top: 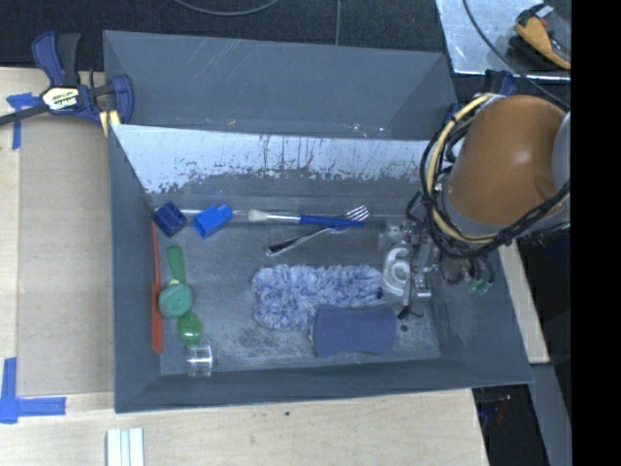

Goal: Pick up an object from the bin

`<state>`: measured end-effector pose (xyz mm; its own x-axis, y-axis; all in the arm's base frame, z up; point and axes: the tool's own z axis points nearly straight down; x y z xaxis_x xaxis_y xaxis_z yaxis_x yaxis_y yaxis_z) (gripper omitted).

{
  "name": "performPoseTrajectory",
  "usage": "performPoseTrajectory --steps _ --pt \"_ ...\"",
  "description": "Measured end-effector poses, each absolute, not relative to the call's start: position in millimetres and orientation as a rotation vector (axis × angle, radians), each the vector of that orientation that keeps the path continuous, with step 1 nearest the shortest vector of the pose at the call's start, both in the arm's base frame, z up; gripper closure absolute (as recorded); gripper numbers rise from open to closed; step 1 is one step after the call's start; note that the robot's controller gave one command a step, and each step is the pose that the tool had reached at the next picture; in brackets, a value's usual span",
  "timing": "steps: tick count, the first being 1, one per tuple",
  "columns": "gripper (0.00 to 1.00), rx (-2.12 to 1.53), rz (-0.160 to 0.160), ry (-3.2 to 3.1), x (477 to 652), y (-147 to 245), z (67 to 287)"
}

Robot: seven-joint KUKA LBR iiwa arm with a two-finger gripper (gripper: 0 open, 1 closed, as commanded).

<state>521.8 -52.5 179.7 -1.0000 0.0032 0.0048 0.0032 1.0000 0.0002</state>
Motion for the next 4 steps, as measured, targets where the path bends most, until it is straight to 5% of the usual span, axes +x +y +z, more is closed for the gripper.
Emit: performPoseTrajectory --steps 1,2,3,4 --pt "0.00 0.000 0.001 -3.145 523.3 -52 184" --pt "0.00 0.292 0.002 -3.128 544.5 10 69" --pt "0.00 0.213 0.006 -3.149 534.4 30 72" --pt "0.00 0.260 0.004 -3.143 543.3 13 73"
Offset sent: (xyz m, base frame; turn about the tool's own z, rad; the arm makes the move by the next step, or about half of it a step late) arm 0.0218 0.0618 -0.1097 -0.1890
